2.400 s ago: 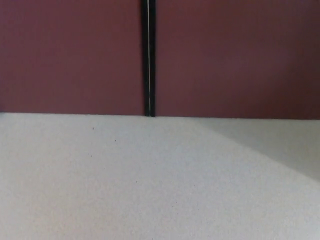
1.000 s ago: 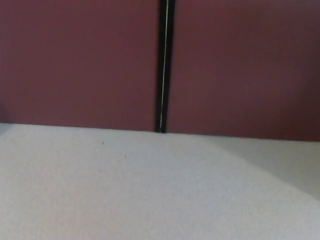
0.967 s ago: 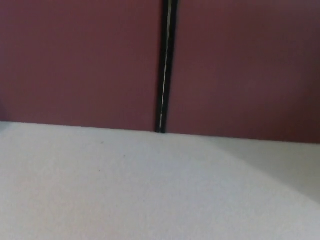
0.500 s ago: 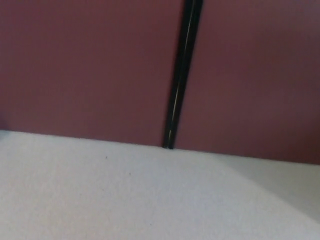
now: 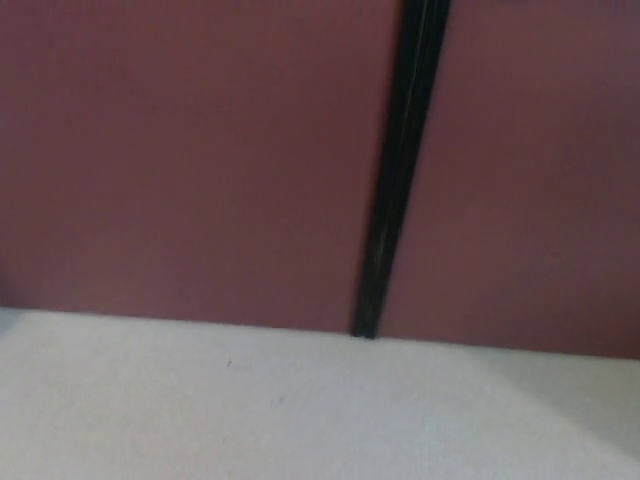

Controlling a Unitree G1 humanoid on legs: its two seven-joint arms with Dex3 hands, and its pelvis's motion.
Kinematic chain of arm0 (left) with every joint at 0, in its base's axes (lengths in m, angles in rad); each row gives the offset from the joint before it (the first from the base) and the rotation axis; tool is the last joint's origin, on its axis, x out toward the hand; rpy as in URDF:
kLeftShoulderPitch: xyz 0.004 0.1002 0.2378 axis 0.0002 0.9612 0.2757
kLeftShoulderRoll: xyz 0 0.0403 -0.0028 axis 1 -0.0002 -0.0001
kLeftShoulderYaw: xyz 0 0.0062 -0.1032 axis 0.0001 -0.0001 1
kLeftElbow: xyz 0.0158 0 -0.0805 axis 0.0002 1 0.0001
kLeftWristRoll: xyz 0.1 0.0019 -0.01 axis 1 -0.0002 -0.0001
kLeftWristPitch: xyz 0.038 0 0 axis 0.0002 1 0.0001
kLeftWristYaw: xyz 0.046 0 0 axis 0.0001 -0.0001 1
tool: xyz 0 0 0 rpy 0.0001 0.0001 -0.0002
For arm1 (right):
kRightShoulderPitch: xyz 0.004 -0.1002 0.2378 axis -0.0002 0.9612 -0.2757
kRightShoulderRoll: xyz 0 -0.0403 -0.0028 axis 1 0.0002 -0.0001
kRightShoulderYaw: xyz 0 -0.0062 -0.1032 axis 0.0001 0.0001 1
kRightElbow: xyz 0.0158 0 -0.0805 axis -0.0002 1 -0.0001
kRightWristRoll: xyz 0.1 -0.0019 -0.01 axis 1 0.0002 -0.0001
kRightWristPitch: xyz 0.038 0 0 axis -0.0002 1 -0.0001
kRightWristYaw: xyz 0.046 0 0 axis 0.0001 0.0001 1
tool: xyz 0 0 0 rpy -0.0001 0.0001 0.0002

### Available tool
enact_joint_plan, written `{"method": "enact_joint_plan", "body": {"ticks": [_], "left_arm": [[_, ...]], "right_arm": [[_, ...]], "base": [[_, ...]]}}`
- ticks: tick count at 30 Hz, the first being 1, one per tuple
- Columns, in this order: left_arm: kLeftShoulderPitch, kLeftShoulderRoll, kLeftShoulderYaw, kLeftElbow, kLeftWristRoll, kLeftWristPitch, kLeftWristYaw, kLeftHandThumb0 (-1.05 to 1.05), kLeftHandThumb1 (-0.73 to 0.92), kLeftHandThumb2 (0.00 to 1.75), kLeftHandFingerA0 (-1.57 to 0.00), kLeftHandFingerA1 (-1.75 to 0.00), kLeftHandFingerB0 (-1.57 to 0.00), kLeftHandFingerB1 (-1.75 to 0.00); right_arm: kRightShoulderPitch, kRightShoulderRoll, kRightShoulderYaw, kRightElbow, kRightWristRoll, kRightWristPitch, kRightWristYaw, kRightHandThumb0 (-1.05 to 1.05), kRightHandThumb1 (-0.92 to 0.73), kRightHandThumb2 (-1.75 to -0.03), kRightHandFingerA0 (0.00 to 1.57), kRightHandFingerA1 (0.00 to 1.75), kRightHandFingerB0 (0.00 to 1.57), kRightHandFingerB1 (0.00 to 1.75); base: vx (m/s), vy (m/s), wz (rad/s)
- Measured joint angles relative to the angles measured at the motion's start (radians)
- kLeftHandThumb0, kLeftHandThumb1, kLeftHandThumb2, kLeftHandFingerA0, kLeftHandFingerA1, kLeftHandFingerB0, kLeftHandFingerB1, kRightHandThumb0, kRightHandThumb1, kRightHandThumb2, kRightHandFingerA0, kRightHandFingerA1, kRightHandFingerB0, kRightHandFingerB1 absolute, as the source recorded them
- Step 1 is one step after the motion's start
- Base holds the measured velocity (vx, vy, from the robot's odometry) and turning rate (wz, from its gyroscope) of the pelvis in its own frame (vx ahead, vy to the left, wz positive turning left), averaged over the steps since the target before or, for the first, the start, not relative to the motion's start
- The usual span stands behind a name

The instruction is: The robot walks towards the door handle and put its right hand on it and twist the handle

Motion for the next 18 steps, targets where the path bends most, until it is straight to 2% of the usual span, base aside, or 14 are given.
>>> {"method": "enact_joint_plan", "body": {"ticks": [9,18], "left_arm": [[0.101,-0.004,-0.026,-0.001,0.017,-0.057,0.000,-0.29,0.42,0.62,-0.45,-0.49,-0.38,-0.43],[0.119,-0.020,-0.031,0.020,0.025,-0.083,0.003,-0.28,0.43,0.61,-0.46,-0.48,-0.38,-0.43]], "right_arm": [[0.065,0.000,0.015,0.001,-0.002,-0.012,0.014,-0.28,-0.57,-0.57,0.60,0.42,0.45,0.37],[0.064,-0.015,0.027,0.005,-0.006,-0.014,0.015,-0.28,-0.57,-0.57,0.66,0.44,0.46,0.37]], "base": [[0.21,0.015,0.04],[0.16,-0.226,-0.02]]}}
